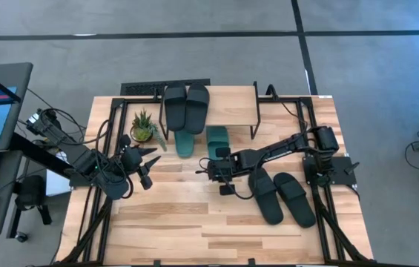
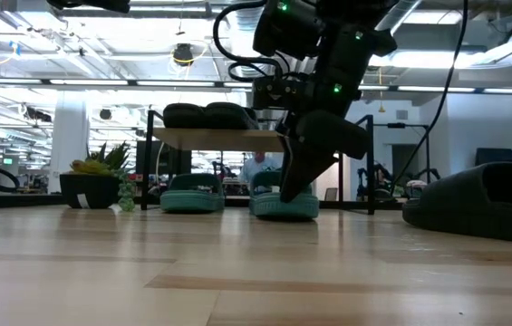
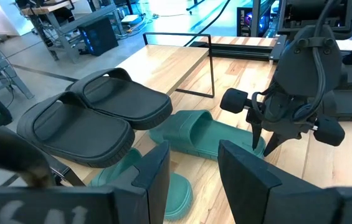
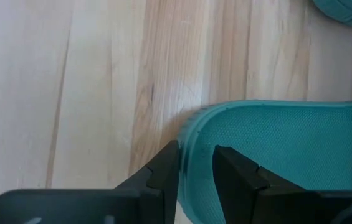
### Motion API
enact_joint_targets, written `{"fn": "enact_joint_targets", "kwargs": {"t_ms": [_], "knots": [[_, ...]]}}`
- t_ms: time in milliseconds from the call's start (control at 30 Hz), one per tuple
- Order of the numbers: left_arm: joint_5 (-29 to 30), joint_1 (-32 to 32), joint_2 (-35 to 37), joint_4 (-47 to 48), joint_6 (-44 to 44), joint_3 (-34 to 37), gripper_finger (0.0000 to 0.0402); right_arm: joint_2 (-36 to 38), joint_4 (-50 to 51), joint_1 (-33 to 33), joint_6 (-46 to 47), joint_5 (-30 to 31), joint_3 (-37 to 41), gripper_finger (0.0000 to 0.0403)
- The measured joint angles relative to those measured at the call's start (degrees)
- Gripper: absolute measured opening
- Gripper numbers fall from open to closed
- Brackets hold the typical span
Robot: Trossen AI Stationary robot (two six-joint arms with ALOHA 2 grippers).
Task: Pick and place slides into the shelf
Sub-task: Put the blue slide under the shelf
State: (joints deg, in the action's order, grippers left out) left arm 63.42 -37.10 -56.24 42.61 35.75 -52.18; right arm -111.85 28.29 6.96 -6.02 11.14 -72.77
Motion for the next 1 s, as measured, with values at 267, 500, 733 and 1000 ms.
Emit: {"fn": "enact_joint_targets", "kwargs": {"t_ms": [267,500,733,1000], "knots": [[0.04,0.00,0.00,-0.02,0.01,0.00,0.0125,0.00,-0.02,0.00,0.01,-0.70,0.00,0.0088],[0.09,0.00,-0.01,-0.02,0.02,0.00,0.0125,0.00,0.14,-0.37,0.35,-1.22,-0.01,0.0071],[0.11,0.00,-0.01,-0.02,-0.18,0.00,0.0125,0.01,0.09,-0.60,0.48,-1.52,-0.02,0.0060],[0.31,0.00,0.00,-0.02,-0.60,0.00,0.0125,0.00,0.43,-0.81,0.13,-2.09,-0.02,0.0055]]}}
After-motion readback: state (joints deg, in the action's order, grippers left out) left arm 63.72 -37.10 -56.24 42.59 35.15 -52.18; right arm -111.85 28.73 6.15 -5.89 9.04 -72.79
